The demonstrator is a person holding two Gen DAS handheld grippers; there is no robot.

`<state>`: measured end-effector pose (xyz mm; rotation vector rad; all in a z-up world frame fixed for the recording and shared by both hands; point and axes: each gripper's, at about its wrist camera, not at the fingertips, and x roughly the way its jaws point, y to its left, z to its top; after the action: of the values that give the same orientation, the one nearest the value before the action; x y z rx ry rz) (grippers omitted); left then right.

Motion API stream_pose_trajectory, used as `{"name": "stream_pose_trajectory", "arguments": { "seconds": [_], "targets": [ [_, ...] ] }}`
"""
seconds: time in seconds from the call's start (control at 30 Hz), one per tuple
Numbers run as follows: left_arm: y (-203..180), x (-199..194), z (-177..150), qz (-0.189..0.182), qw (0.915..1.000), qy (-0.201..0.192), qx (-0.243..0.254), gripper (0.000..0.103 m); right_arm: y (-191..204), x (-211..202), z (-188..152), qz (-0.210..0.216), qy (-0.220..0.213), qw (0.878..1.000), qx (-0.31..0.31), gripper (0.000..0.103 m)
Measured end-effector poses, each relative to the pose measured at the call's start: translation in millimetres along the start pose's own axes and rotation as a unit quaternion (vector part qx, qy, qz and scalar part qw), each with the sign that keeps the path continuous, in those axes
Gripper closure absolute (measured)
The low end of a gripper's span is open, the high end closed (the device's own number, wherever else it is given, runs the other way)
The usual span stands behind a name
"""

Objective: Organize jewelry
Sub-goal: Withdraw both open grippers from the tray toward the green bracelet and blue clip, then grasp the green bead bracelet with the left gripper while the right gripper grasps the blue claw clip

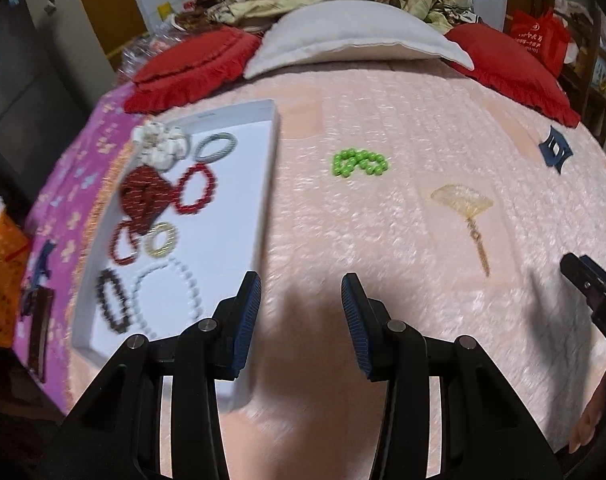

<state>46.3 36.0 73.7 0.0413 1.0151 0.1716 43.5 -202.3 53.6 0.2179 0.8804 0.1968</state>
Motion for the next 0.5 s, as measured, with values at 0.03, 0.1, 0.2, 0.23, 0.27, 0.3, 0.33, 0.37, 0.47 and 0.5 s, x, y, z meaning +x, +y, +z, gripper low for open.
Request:
{"name": "stream_pose_trajectory", "arguments": {
  "seconds": [0.03, 0.1, 0.2, 0.23, 0.27, 0.3, 0.33, 0.37, 0.47, 0.5],
  "targets": [
    [-1.7, 6.2, 6.8, -0.010, 0.9999, 0.005, -0.002, 0.062, -9.5, 0.5, 4.9, -0.003, 0.001, 1.000, 0.007, 0.054],
    [-6.7, 19.4, 19.2, -0.028, 0.9995, 0.016, 0.001, 0.062, -26.0, 0.7, 15.0, -0.009, 0.001, 1.000, 0.019, 0.054],
    [-12.4, 41.1, 40.5, -0.048, 0.9984, 0.029, -0.003, 0.062, -50.5, 2.6, 33.1, -0.015, 0.000, 0.999, 0.035, 0.054],
    [-12.7, 49.1, 47.8, -0.052, 0.9981, 0.031, -0.009, 0.062, -60.0, 4.4, 40.7, -0.017, 0.002, 0.999, 0.041, 0.054],
    [-12.6, 55.8, 53.4, -0.056, 0.9978, 0.034, -0.013, 0.062, -73.1, 7.6, 50.8, -0.019, 0.002, 0.999, 0.051, 0.054],
    [-12.8, 62.7, 59.3, -0.059, 0.9974, 0.038, -0.017, 0.062, -83.1, 10.4, 59.0, -0.019, 0.001, 0.998, 0.060, 0.054],
    [-13.1, 70.4, 65.7, -0.064, 0.9969, 0.041, -0.021, 0.062, -92.2, 13.5, 67.2, -0.022, 0.000, 0.998, 0.064, 0.053],
    [-13.0, 78.3, 72.1, -0.066, 0.9966, 0.043, -0.026, 0.062, -99.3, 17.6, 75.3, -0.027, 0.000, 0.998, 0.065, 0.052],
    [-11.9, 99.7, 87.5, -0.071, 0.9957, 0.045, -0.039, 0.062, -115.0, 30.4, 100.1, -0.044, -0.009, 0.997, 0.059, 0.050],
    [-12.3, 106.2, 92.1, -0.073, 0.9954, 0.047, -0.041, 0.062, -118.1, 36.3, 109.0, -0.049, -0.011, 0.997, 0.056, 0.048]
  ]
}}
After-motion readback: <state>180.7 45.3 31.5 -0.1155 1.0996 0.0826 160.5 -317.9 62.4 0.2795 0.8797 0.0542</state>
